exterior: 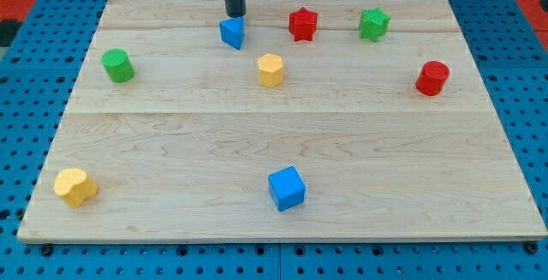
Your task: Drag the green circle and yellow heart towards the yellow hexagon
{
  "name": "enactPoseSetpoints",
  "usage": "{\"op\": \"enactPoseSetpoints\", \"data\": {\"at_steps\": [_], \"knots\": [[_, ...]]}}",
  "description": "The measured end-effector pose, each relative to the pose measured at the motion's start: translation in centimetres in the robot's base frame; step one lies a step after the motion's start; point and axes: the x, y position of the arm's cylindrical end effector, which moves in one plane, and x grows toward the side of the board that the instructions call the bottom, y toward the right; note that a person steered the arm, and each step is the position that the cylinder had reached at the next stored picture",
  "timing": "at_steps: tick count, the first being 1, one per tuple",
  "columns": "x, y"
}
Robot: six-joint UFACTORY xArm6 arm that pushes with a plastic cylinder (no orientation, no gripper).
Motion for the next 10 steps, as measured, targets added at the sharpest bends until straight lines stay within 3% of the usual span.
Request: {"op": "enactPoseSetpoints", "data": {"at_steps": [1, 2, 3, 4, 5, 6, 7, 9, 10], "knots": [[1.9, 0.0], [-2.7, -5.8], [0.1, -16.9], [6.9, -24.1], [10.6, -20.6], [10.6, -12.9], [11.2, -14.3], [25.9, -23.8], [33.2, -22.8]]}}
